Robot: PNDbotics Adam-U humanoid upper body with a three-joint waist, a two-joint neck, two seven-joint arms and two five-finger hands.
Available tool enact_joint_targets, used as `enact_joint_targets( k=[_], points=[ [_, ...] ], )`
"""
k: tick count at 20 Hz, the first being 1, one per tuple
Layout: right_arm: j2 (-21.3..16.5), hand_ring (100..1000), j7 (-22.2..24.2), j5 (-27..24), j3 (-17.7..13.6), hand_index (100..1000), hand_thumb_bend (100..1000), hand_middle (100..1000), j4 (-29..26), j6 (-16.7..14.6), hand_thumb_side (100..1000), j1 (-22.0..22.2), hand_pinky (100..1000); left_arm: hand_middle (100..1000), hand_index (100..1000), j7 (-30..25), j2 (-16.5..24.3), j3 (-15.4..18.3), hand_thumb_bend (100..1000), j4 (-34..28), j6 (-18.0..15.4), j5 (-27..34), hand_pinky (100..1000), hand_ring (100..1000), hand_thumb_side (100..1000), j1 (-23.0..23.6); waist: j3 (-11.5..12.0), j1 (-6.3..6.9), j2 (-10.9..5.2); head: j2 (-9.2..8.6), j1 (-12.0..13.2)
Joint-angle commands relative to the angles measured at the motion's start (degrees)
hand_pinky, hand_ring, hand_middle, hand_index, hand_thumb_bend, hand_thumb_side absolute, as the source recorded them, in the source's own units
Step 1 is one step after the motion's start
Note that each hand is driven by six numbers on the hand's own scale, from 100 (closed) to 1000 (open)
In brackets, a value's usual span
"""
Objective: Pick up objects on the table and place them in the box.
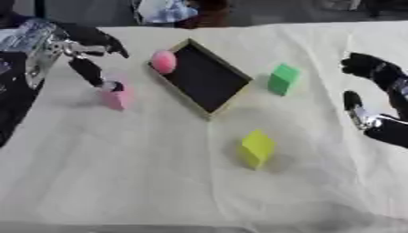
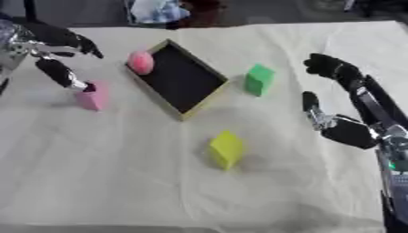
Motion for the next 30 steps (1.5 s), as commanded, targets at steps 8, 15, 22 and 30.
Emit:
enact_joint_targets(
  k=[8, 15, 22, 30],
  points=[
    [-1.1, 862, 0.3, -0.5, -0.5, 952, 100, 850, -0.5, 0.1, 453, -0.4, 913, 886, 944, -0.9, 3.1, 0.7, 395, -0.3, -2.9, 1.9, 814, 853, 726, -0.6, -0.1, 0.73, -1.89, -0.14, -0.2],
    [-1.2, 863, 0.5, -0.4, -0.5, 952, 100, 847, -0.5, 0.0, 453, -0.3, 914, 880, 942, -2.4, 6.7, 0.4, 377, -4.1, -2.3, 8.0, 816, 852, 768, 1.4, 0.0, 0.93, -2.07, -0.14, -0.2],
    [-1.3, 865, 0.9, -0.4, -0.4, 953, 100, 845, -0.3, 0.0, 451, -0.3, 915, 895, 952, -4.9, 9.0, -1.9, 505, -7.2, -2.8, 8.5, 819, 866, 867, 3.7, 0.1, 1.01, -2.15, -0.14, -0.2],
    [-1.3, 866, 1.1, -0.4, -0.4, 955, 100, 845, 0.0, -0.1, 447, -0.3, 917, 901, 955, -5.6, 8.6, -3.1, 556, -6.4, -3.8, 6.3, 821, 871, 902, 4.5, 0.1, 0.93, -2.16, -0.14, -0.5]
  ],
)
